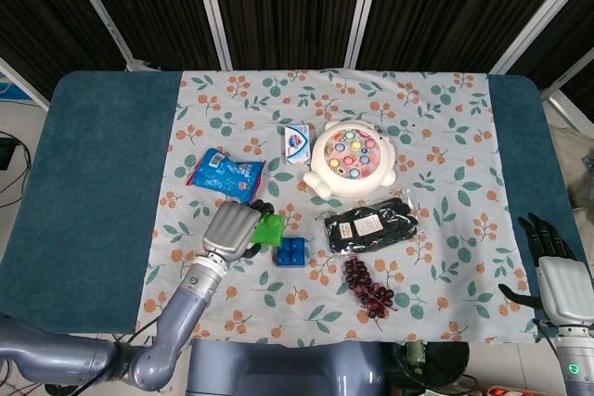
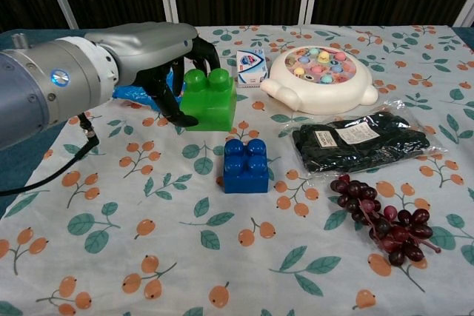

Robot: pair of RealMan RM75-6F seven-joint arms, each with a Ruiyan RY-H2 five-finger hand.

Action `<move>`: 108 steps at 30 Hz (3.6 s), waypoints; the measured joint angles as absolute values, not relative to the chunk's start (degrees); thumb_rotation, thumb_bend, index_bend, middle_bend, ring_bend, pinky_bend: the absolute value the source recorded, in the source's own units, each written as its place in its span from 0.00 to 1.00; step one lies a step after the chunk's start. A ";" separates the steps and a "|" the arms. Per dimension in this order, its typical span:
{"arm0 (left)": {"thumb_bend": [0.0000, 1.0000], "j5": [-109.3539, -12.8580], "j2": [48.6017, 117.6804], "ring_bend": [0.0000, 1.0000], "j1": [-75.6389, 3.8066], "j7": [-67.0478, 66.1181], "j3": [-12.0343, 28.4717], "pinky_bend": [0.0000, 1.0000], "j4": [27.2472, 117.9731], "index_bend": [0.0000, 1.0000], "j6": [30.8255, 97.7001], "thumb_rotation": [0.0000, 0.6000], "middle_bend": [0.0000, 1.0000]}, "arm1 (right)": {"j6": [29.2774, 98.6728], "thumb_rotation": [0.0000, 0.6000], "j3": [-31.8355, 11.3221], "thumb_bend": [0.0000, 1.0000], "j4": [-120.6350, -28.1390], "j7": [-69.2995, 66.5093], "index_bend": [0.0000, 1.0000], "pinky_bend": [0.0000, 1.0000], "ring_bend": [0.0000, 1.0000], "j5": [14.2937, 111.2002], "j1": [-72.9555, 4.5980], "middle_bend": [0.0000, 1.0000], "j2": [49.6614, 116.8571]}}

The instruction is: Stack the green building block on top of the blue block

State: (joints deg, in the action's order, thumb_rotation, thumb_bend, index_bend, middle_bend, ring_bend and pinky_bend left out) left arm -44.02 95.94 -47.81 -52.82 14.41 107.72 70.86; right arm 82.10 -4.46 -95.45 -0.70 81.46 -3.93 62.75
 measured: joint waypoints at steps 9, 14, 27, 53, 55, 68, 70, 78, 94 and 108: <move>0.37 -37.30 103.87 0.46 -51.53 -57.39 16.78 0.55 103.81 0.56 76.90 1.00 0.53 | 81.69 1.00 -4.56 0.11 -95.72 -1.45 0.00 0.19 0.00 81.01 -3.98 0.00 62.58; 0.37 -35.40 106.66 0.46 -52.84 -58.57 17.71 0.55 101.95 0.56 78.94 1.00 0.53 | 81.55 1.00 -4.55 0.10 -95.89 -1.75 0.00 0.19 0.00 80.92 -3.98 0.00 62.48; 0.37 -30.48 110.09 0.46 -55.07 -59.29 20.29 0.55 99.50 0.56 79.00 1.00 0.53 | 81.31 1.00 -4.73 0.11 -96.32 -2.11 0.00 0.19 0.00 80.33 -3.97 0.00 62.25; 0.37 -24.81 111.12 0.46 -59.99 -63.96 21.08 0.55 96.12 0.56 76.59 1.00 0.53 | 81.02 1.00 -4.90 0.11 -96.51 -2.68 0.00 0.19 0.00 79.93 -4.02 0.00 62.17; 0.37 -23.68 111.11 0.46 -60.56 -65.06 21.14 0.55 95.97 0.56 76.65 1.00 0.53 | 81.01 1.00 -4.91 0.11 -96.52 -2.74 0.00 0.19 0.00 79.90 -4.02 0.00 62.17; 0.36 -21.69 111.68 0.45 -62.21 -66.10 20.03 0.53 95.15 0.52 77.05 1.00 0.49 | 80.98 1.00 -4.96 0.11 -96.48 -2.99 0.00 0.19 0.00 79.86 -4.02 0.00 62.09; 0.31 -21.94 111.63 0.38 -62.20 -65.82 19.99 0.48 95.25 0.43 77.08 1.00 0.40 | 80.96 1.00 -4.95 0.11 -96.49 -2.99 0.00 0.19 0.00 79.86 -4.02 0.00 62.07; 0.15 -24.66 109.64 0.03 -61.63 -63.67 19.71 0.18 98.23 0.03 76.97 1.00 0.06 | 81.05 1.00 -4.94 0.12 -96.36 -2.91 0.00 0.19 0.00 79.95 -4.01 0.00 62.10; 0.11 -43.41 91.00 0.00 -52.22 -56.07 8.07 0.05 114.36 0.00 80.40 1.00 0.00 | 81.83 1.00 -4.75 0.12 -95.64 -1.30 0.00 0.19 0.00 80.76 -3.92 0.00 62.38; 0.06 -74.68 72.72 0.00 -28.69 -23.08 -12.59 0.00 102.83 0.00 90.86 1.00 0.00 | 83.13 1.00 -4.53 0.12 -95.35 0.77 0.00 0.19 0.00 81.67 -3.58 0.00 62.94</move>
